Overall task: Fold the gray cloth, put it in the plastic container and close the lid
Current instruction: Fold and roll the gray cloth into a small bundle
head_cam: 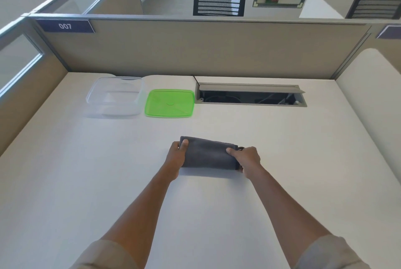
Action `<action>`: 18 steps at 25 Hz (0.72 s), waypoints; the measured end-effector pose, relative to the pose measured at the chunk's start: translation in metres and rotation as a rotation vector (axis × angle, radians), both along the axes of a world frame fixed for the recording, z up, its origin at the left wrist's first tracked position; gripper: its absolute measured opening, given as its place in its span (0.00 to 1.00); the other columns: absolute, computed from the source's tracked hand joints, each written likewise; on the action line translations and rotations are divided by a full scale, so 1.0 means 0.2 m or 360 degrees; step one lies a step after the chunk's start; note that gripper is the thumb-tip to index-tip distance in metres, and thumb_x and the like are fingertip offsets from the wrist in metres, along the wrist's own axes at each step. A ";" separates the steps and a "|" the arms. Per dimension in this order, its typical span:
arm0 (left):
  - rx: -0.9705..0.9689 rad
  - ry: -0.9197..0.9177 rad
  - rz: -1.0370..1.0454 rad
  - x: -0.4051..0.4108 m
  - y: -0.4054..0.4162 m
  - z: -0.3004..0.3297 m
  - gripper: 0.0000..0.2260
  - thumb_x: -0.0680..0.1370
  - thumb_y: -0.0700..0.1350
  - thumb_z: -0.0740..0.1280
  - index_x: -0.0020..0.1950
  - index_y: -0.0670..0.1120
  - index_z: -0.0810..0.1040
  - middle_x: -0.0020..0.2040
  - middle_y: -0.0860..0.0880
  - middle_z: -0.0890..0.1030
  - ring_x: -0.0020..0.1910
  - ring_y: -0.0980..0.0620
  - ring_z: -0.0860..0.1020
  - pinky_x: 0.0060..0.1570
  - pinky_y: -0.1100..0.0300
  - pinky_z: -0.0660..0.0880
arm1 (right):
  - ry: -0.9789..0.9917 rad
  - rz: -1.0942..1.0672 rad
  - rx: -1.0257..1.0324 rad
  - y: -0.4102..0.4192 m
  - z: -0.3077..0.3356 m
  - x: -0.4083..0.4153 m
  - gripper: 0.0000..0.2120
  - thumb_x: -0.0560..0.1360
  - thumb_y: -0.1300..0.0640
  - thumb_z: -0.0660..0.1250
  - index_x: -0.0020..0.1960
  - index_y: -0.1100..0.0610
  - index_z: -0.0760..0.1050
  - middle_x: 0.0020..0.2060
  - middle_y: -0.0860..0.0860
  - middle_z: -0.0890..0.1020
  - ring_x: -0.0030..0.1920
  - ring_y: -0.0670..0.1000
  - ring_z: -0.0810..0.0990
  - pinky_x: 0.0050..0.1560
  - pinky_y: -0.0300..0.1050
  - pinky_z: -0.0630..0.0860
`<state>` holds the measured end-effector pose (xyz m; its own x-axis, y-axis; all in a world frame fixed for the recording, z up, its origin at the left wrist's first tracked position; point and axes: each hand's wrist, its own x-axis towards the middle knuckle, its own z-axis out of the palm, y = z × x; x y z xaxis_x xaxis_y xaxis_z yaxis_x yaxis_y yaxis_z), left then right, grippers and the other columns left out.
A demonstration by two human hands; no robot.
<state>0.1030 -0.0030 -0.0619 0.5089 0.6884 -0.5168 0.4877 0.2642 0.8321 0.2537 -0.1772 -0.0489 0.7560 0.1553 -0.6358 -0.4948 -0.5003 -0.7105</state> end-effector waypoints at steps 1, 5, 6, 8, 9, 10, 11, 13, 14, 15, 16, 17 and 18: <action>-0.0001 -0.0011 -0.0002 -0.02 0.01 0.01 0.17 0.82 0.56 0.58 0.59 0.43 0.72 0.56 0.45 0.78 0.53 0.47 0.76 0.56 0.50 0.74 | -0.0007 -0.0010 0.0018 0.00 0.00 -0.02 0.27 0.62 0.52 0.81 0.55 0.61 0.75 0.50 0.55 0.80 0.51 0.57 0.80 0.43 0.51 0.82; 0.0033 -0.0014 0.0013 -0.10 0.05 0.03 0.17 0.82 0.56 0.58 0.60 0.43 0.72 0.55 0.46 0.77 0.51 0.49 0.75 0.48 0.56 0.71 | 0.0164 -0.0038 0.0208 0.04 0.03 -0.09 0.22 0.64 0.57 0.81 0.53 0.64 0.78 0.49 0.57 0.82 0.50 0.57 0.81 0.47 0.50 0.82; 0.0038 -0.0011 0.0023 -0.12 0.06 0.04 0.17 0.83 0.55 0.58 0.59 0.43 0.71 0.55 0.46 0.77 0.51 0.49 0.75 0.47 0.56 0.71 | 0.0262 -0.0036 0.0272 0.05 0.03 -0.11 0.21 0.65 0.59 0.81 0.53 0.64 0.78 0.49 0.57 0.82 0.50 0.57 0.82 0.51 0.51 0.81; 0.0054 -0.0001 0.0038 -0.16 0.10 0.05 0.16 0.83 0.55 0.58 0.60 0.43 0.71 0.54 0.46 0.77 0.50 0.49 0.75 0.46 0.56 0.71 | 0.0393 0.0001 0.0374 0.08 0.05 -0.15 0.18 0.67 0.62 0.79 0.54 0.64 0.79 0.47 0.57 0.83 0.47 0.56 0.82 0.53 0.52 0.80; 0.0064 0.0000 0.0041 -0.19 0.12 0.06 0.16 0.83 0.55 0.59 0.60 0.42 0.71 0.54 0.46 0.77 0.50 0.50 0.75 0.45 0.57 0.71 | 0.0403 0.0028 0.0390 0.11 0.06 -0.17 0.17 0.68 0.63 0.78 0.55 0.65 0.79 0.46 0.57 0.83 0.45 0.56 0.82 0.52 0.52 0.80; 0.0084 0.0003 0.0046 -0.21 0.15 0.07 0.16 0.83 0.54 0.59 0.60 0.42 0.71 0.54 0.46 0.77 0.50 0.50 0.75 0.43 0.57 0.70 | 0.0392 0.0050 0.0400 0.13 0.06 -0.20 0.16 0.69 0.64 0.77 0.55 0.65 0.78 0.45 0.57 0.83 0.44 0.56 0.82 0.51 0.52 0.81; 0.0112 0.0018 0.0059 -0.24 0.18 0.07 0.16 0.82 0.55 0.59 0.60 0.42 0.71 0.54 0.45 0.77 0.49 0.49 0.75 0.42 0.57 0.71 | 0.0365 0.0075 0.0395 0.16 0.06 -0.22 0.15 0.69 0.64 0.76 0.54 0.64 0.78 0.45 0.57 0.83 0.44 0.56 0.82 0.49 0.51 0.81; 0.0160 0.0077 0.0109 -0.28 0.23 0.09 0.16 0.81 0.56 0.61 0.59 0.44 0.71 0.55 0.45 0.78 0.51 0.47 0.76 0.45 0.54 0.77 | 0.0304 0.0116 0.0389 0.22 0.07 -0.27 0.14 0.70 0.63 0.76 0.53 0.62 0.77 0.46 0.58 0.82 0.44 0.56 0.81 0.45 0.50 0.81; 0.0174 0.0114 0.0132 -0.31 0.27 0.10 0.17 0.80 0.57 0.62 0.58 0.45 0.71 0.54 0.45 0.77 0.52 0.46 0.77 0.45 0.51 0.80 | 0.0280 0.0132 0.0393 0.26 0.06 -0.30 0.14 0.70 0.62 0.76 0.53 0.61 0.77 0.46 0.58 0.82 0.44 0.56 0.80 0.44 0.50 0.80; 0.0194 0.0152 0.0139 -0.34 0.30 0.12 0.17 0.79 0.58 0.62 0.59 0.46 0.71 0.54 0.45 0.77 0.52 0.44 0.77 0.41 0.49 0.82 | 0.0259 0.0142 0.0392 0.30 0.07 -0.32 0.15 0.70 0.62 0.76 0.54 0.61 0.76 0.47 0.58 0.81 0.44 0.56 0.80 0.43 0.50 0.80; 0.0232 0.0186 0.0137 -0.37 0.33 0.13 0.18 0.79 0.59 0.63 0.60 0.47 0.71 0.53 0.45 0.77 0.52 0.43 0.78 0.35 0.51 0.82 | 0.0233 0.0139 0.0401 0.34 0.07 -0.35 0.16 0.70 0.62 0.76 0.55 0.61 0.76 0.47 0.58 0.81 0.44 0.56 0.80 0.42 0.49 0.80; 0.0275 0.0211 0.0133 -0.39 0.36 0.15 0.18 0.79 0.59 0.63 0.60 0.47 0.71 0.53 0.45 0.77 0.51 0.42 0.79 0.31 0.53 0.80 | 0.0193 0.0134 0.0413 0.37 0.08 -0.37 0.16 0.70 0.62 0.76 0.54 0.60 0.74 0.48 0.58 0.80 0.45 0.55 0.79 0.40 0.47 0.79; 0.0310 0.0217 0.0130 -0.42 0.40 0.17 0.18 0.78 0.59 0.63 0.60 0.47 0.71 0.53 0.44 0.78 0.49 0.43 0.79 0.29 0.54 0.80 | 0.0142 0.0126 0.0426 0.42 0.08 -0.38 0.16 0.70 0.62 0.76 0.54 0.59 0.73 0.49 0.57 0.80 0.46 0.55 0.79 0.39 0.46 0.78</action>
